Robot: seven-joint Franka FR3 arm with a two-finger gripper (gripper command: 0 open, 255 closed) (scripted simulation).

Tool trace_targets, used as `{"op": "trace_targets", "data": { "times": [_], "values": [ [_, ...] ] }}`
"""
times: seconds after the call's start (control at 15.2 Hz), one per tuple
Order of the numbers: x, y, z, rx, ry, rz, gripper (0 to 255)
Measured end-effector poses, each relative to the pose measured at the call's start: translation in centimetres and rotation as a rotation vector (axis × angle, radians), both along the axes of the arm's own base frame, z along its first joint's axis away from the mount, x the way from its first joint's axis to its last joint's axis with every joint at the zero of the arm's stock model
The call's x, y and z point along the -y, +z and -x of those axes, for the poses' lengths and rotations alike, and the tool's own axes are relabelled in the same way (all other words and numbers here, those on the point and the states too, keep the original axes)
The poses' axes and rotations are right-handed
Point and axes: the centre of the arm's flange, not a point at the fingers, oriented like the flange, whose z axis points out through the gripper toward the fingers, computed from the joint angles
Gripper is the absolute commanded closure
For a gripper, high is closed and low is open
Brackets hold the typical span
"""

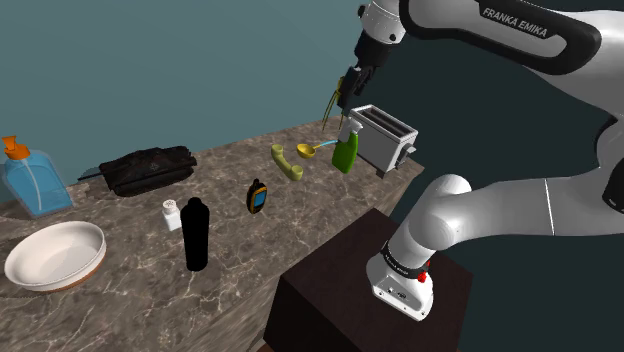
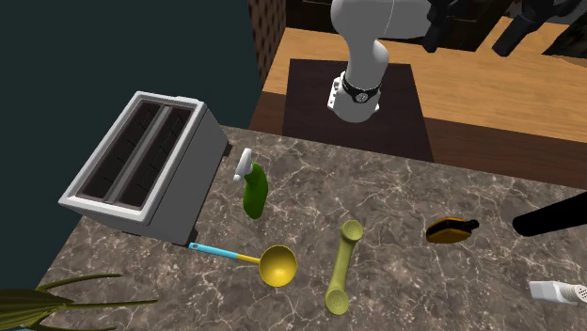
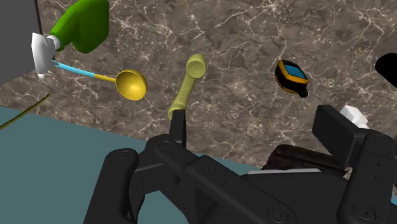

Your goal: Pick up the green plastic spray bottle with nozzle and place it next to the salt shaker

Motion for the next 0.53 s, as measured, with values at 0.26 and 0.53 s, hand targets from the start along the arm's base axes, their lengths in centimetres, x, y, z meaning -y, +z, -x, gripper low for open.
{"op": "trace_targets", "data": {
  "times": [0.26,0.53],
  "values": [
    [2.6,-1.1,-0.9,-0.008,-0.014,-0.012,0],
    [7.3,-3.4,-2.6,-0.023,-0.038,-0.032,0]
  ]
}}
